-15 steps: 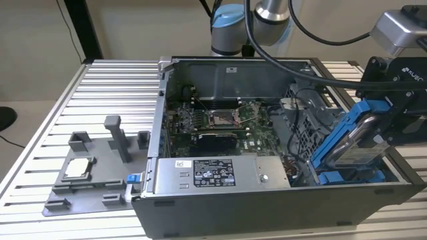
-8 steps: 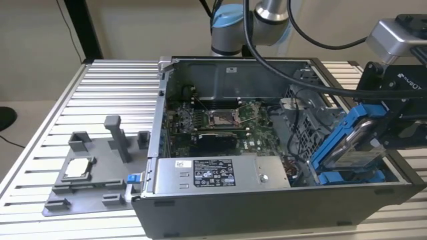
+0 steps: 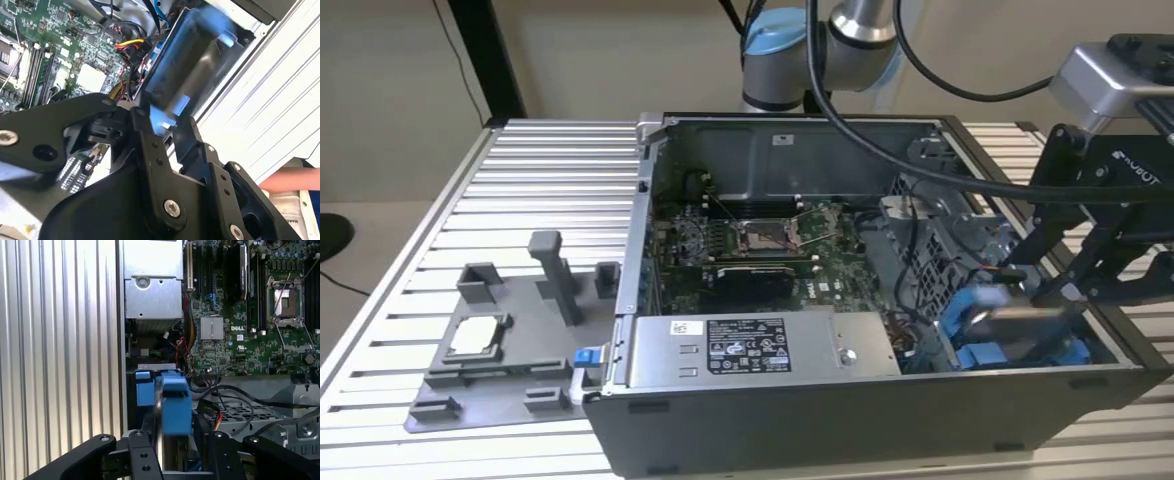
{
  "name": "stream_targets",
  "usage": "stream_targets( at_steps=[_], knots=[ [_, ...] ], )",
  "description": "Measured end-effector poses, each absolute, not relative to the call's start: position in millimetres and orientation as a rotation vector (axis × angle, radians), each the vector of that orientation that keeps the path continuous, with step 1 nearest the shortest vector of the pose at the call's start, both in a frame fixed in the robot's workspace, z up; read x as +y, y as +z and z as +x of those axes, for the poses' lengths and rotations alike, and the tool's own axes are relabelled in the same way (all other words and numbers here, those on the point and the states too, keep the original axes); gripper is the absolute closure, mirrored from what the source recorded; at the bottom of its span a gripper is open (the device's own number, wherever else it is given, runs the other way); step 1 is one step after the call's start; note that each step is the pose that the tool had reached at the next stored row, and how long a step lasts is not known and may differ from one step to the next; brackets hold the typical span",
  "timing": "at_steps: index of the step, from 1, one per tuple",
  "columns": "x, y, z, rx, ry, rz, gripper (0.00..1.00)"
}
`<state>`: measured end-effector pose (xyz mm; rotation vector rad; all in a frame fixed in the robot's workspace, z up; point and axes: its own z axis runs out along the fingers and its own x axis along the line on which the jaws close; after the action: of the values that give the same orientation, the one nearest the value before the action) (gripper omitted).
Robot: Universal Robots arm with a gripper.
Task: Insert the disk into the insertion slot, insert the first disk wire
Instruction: 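Insert the first disk wire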
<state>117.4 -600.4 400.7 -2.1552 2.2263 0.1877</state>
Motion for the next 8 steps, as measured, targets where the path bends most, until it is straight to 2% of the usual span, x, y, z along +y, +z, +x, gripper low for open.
stream_targets(
  at_steps=[8],
  knots=[
    [-600.4,399.5,117.5,2.219,0.192,-2.149,0.0]
  ],
)
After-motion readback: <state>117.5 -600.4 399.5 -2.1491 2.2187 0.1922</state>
